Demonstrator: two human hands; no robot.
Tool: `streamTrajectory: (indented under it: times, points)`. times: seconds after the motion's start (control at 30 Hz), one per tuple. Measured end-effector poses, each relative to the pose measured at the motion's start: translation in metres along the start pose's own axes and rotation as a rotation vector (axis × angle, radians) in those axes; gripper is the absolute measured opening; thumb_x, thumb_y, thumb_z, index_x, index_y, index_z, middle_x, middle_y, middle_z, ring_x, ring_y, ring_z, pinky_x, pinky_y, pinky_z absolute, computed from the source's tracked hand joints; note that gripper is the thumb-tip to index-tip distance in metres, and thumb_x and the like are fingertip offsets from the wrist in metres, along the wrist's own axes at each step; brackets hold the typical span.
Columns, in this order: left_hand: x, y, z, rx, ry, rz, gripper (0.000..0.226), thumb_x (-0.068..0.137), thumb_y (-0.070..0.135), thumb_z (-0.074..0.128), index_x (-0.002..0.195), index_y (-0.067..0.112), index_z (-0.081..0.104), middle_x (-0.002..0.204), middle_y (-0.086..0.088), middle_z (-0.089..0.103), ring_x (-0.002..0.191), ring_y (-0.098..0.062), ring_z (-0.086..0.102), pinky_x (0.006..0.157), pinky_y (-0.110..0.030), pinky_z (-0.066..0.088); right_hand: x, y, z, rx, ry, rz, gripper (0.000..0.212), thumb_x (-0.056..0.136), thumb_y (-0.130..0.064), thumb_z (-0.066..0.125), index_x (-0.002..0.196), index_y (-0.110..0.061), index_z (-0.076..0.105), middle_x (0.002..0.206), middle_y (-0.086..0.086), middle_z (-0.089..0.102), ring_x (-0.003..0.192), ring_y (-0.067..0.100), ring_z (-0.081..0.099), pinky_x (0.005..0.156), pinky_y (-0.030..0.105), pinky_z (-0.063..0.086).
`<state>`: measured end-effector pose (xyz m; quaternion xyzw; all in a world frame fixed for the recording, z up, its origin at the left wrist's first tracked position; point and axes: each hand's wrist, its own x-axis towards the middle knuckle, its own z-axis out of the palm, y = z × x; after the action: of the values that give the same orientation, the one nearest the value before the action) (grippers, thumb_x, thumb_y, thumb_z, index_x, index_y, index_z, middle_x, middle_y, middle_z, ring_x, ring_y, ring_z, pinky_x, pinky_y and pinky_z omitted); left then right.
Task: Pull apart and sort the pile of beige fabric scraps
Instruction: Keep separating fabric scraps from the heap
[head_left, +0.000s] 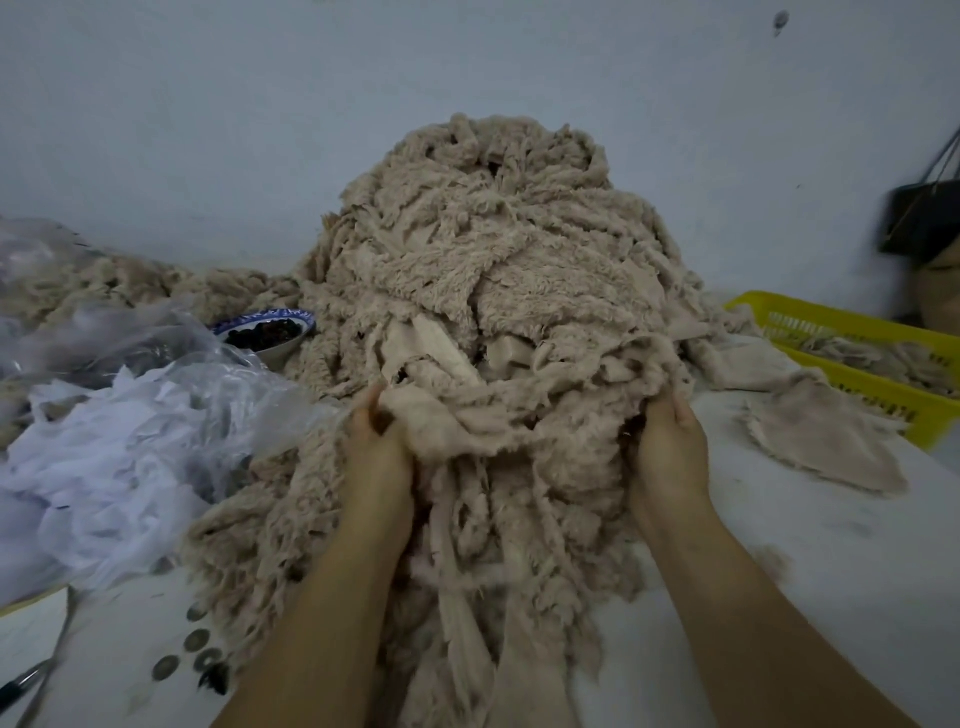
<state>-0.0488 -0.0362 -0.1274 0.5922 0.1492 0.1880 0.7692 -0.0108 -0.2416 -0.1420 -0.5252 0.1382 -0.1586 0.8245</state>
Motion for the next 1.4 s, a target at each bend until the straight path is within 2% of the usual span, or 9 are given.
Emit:
streamTrajectory:
  times: [0.13,0.27,0.4,0.6,0.73,0.87,0.97,1.23,1.4]
  points:
    - [-0.021,-0.007,0.010,0.456,-0.217,0.503,0.050,0.095,0.025,0.045,0.142,0.042,0.041,0.151,0.023,0.033,0.141,0.001,0.031,0.117,-0.032,0.031,-0.012,0.000,0.004,-0.030,-0.173,0.037,0.028,0.096,-0.054,0.054,0.108,-0.038,0.075,0.109,-0.008,0.075,0.101,0.011,0.071,0.089,0.040,0.059]
    - [-0.038,-0.019,0.029,0.617,-0.505,0.672,0.054,0.090,0.054,0.060,0.140,0.040,0.047,0.133,0.045,0.040,0.129,0.015,0.038,0.105,-0.008,0.031,-0.028,0.005,0.012,-0.101,-0.328,0.014,0.046,0.080,-0.067,0.060,0.105,-0.032,0.078,0.112,0.001,0.075,0.104,0.018,0.072,0.086,0.038,0.060]
    - [-0.025,-0.025,0.023,0.957,-0.366,0.595,0.013,0.095,0.026,0.060,0.104,0.016,0.063,0.094,0.000,0.068,0.090,-0.022,0.064,0.074,-0.033,0.048,-0.025,-0.003,0.013,0.097,-0.167,0.040,0.046,0.100,-0.050,0.049,0.116,-0.012,0.071,0.112,0.011,0.074,0.106,0.031,0.069,0.089,0.047,0.059]
    - [0.001,-0.022,0.003,0.578,-0.035,0.164,0.017,0.097,0.013,0.047,0.105,0.019,0.060,0.077,0.000,0.060,0.051,-0.004,0.050,0.044,-0.016,0.035,-0.006,-0.017,-0.004,0.340,-0.014,0.106,0.048,0.107,-0.042,0.035,0.149,-0.021,0.044,0.140,0.004,0.059,0.113,0.019,0.065,0.089,0.038,0.058]
    - [0.003,-0.020,-0.002,0.562,-0.134,0.079,0.033,0.096,0.018,0.054,0.129,0.024,0.054,0.127,-0.006,0.059,0.106,-0.028,0.062,0.090,-0.049,0.056,-0.005,-0.018,-0.005,0.384,-0.020,0.102,0.042,0.106,-0.041,0.041,0.142,-0.021,0.053,0.127,0.000,0.068,0.109,0.019,0.068,0.086,0.036,0.058]
    - [-0.024,-0.014,0.013,0.863,-0.405,0.588,0.074,0.083,0.046,0.054,0.153,0.033,0.031,0.159,0.016,0.014,0.148,-0.003,0.009,0.120,-0.030,0.016,-0.009,-0.014,-0.001,0.335,-0.153,0.130,0.036,0.108,-0.021,0.040,0.138,-0.009,0.055,0.101,0.002,0.072,0.081,0.016,0.069,0.061,0.027,0.055]
    - [-0.043,-0.015,0.031,0.831,-0.509,0.818,0.078,0.086,0.061,0.052,0.155,0.032,0.029,0.159,0.021,0.019,0.146,0.007,0.011,0.118,-0.022,0.016,-0.020,-0.007,0.005,0.145,-0.333,0.096,0.030,0.104,-0.010,0.041,0.113,-0.014,0.069,0.080,0.003,0.074,0.063,0.010,0.069,0.049,0.023,0.053]
    - [-0.037,-0.021,0.027,0.492,-0.426,0.590,0.018,0.096,0.042,0.057,0.089,0.027,0.063,0.087,0.016,0.059,0.081,0.002,0.056,0.069,-0.014,0.041,-0.035,-0.006,0.012,-0.088,-0.556,-0.039,0.042,0.102,-0.021,0.052,0.077,-0.046,0.076,0.071,-0.004,0.064,0.059,0.009,0.052,0.048,0.019,0.041]
    - [-0.035,-0.011,0.027,-0.123,-0.407,0.060,0.021,0.099,0.028,0.059,0.105,0.023,0.078,0.110,-0.002,0.076,0.106,-0.018,0.071,0.091,-0.035,0.056,-0.033,-0.002,0.012,0.001,-0.517,0.062,0.052,0.093,-0.044,0.061,0.137,-0.017,0.057,0.133,0.005,0.064,0.123,0.020,0.061,0.105,0.045,0.048]
